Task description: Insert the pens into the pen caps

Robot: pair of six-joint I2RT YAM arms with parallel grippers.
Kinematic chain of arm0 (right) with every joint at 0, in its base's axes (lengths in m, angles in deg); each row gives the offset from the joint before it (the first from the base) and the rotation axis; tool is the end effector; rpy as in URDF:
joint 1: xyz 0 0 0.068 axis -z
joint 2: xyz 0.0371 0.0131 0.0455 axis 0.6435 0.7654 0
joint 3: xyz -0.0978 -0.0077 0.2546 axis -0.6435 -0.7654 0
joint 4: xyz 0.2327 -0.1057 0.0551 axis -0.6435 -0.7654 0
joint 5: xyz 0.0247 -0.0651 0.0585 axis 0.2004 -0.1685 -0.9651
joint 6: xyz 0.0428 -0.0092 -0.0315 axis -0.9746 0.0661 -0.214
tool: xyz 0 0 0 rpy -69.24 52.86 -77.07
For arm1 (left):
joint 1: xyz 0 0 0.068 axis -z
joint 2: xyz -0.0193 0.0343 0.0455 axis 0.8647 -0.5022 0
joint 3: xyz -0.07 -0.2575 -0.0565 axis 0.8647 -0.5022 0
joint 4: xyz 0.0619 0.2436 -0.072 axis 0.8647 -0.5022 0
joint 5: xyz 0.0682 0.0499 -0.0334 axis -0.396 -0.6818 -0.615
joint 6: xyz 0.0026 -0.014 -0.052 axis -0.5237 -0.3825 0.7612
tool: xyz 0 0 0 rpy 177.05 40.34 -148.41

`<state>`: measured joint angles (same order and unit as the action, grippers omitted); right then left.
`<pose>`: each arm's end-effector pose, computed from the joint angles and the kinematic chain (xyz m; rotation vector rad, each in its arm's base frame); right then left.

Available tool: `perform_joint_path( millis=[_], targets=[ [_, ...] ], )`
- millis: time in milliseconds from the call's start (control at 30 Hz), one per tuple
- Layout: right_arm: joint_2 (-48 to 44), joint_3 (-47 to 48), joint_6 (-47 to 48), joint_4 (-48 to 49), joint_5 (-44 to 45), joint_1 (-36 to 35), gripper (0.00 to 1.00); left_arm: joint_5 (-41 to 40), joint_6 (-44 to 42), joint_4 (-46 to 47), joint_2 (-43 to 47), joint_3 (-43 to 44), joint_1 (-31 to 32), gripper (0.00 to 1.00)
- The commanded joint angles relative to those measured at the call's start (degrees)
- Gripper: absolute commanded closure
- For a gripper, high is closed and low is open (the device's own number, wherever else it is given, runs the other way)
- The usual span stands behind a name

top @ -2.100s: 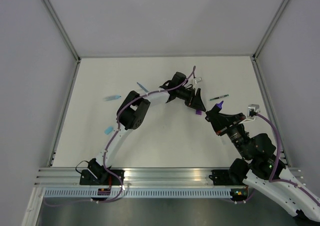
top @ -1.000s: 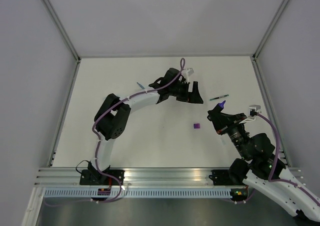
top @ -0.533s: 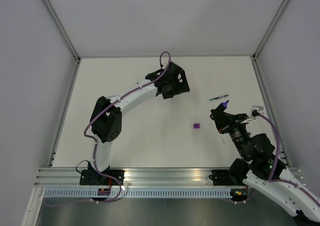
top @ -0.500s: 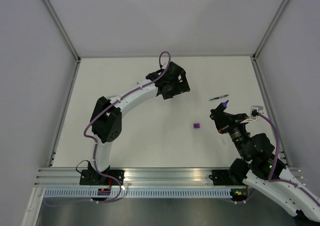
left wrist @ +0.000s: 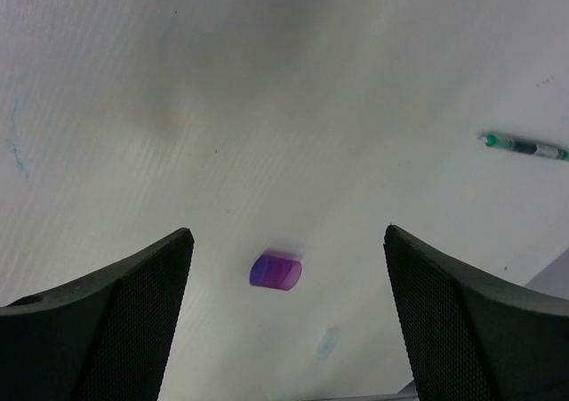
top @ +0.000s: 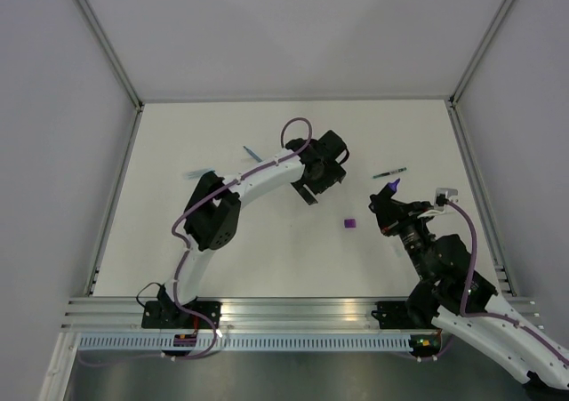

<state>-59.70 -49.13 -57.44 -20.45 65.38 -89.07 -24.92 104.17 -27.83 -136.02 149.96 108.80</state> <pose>0.0798 0.0645 0.2906 0.1998 1.5222 0.7347 0.3084 -0.3449 0.2220 -0.8448 2.6500 -0.4412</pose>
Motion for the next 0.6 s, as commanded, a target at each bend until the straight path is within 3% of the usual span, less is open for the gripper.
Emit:
perform_joint_path(
  millis=[0,100,267,567],
  targets=[
    [-1.1,1.7,1.0,0.6,4.6,-0.1,1.0,1.6,10.6,-7.9,-4.7,6.2,-0.3,0.08],
    [-2.1,3.0,0.5,-1.9,6.3,-0.1,1.0,2.3,12.3,-13.3,-8.2,11.3,-0.2,0.1],
    [-3.3,2.5,0.4,-2.2,6.4,-0.1,1.0,3.3,16.3,-12.7,-7.4,9.5,0.3,0.19],
    [-4.0,3.0,0.2,-2.9,6.8,0.0,1.0,5.8,22.0,-14.1,-7.7,9.0,5.0,0.22]
  ],
)
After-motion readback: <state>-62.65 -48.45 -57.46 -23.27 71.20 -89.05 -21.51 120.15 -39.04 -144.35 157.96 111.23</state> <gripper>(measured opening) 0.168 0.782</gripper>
